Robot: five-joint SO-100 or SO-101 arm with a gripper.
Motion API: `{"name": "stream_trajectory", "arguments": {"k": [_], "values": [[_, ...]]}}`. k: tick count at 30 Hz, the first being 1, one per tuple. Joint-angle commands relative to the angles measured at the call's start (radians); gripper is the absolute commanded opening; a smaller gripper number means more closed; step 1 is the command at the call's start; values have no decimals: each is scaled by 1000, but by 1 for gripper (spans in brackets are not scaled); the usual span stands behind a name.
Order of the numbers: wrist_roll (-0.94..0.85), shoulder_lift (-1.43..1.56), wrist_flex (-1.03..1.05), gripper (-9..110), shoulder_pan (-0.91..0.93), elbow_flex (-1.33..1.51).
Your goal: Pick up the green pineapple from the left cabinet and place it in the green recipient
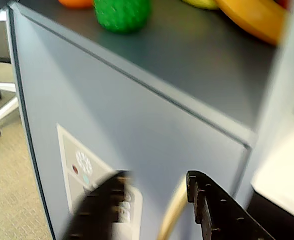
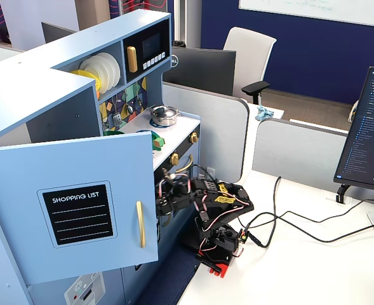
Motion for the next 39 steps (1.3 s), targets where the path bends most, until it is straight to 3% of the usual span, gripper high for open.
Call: {"name": "stream_trajectory", "arguments": {"k": [1, 8, 18, 26, 39], "values": [[58, -101, -222, 20, -20, -75], [117, -337, -583, 27, -28, -104], [155, -594, -782, 30, -69, -261], [144, -747, -792, 36, -49, -368], [28, -930, -738, 35, -34, -566]]}}
